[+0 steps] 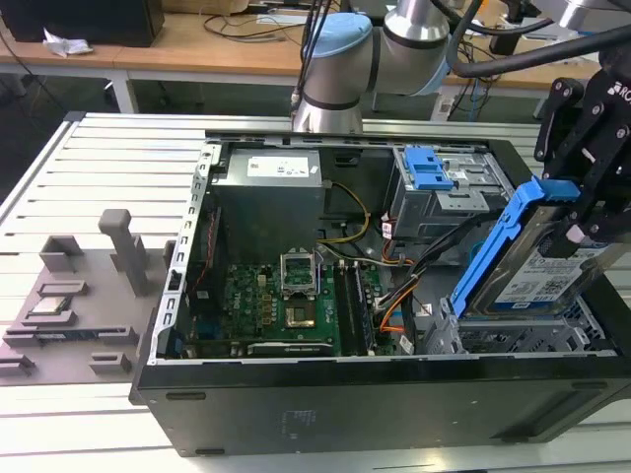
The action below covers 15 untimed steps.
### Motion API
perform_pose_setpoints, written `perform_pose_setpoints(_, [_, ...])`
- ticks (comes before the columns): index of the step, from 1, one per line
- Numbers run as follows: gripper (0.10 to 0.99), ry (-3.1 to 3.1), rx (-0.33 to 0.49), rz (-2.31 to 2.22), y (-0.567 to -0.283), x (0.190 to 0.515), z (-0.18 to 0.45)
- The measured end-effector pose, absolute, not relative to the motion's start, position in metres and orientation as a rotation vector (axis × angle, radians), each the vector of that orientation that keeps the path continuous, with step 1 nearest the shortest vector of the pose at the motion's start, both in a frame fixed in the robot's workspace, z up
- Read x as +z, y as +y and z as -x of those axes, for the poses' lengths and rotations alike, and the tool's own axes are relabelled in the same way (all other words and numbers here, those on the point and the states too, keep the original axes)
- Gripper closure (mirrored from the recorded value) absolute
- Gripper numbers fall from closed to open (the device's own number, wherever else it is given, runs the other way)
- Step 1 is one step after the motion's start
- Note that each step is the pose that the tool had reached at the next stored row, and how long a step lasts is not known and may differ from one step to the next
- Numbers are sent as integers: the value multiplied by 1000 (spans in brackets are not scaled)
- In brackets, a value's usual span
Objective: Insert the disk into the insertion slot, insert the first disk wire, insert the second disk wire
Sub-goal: 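Insert the disk into the insertion slot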
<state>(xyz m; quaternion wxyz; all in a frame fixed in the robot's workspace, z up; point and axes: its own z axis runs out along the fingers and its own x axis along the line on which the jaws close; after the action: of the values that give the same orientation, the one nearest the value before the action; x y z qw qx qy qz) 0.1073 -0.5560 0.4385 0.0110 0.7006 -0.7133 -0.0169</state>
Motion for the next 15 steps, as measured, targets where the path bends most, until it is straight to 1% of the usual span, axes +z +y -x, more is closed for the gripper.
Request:
perform_pose_setpoints(4, [722,-2225,-53,-2186,-556,434,-107])
perform_pose_setpoints(15, [722,-2225,-52,-2185,-556,410,-107])
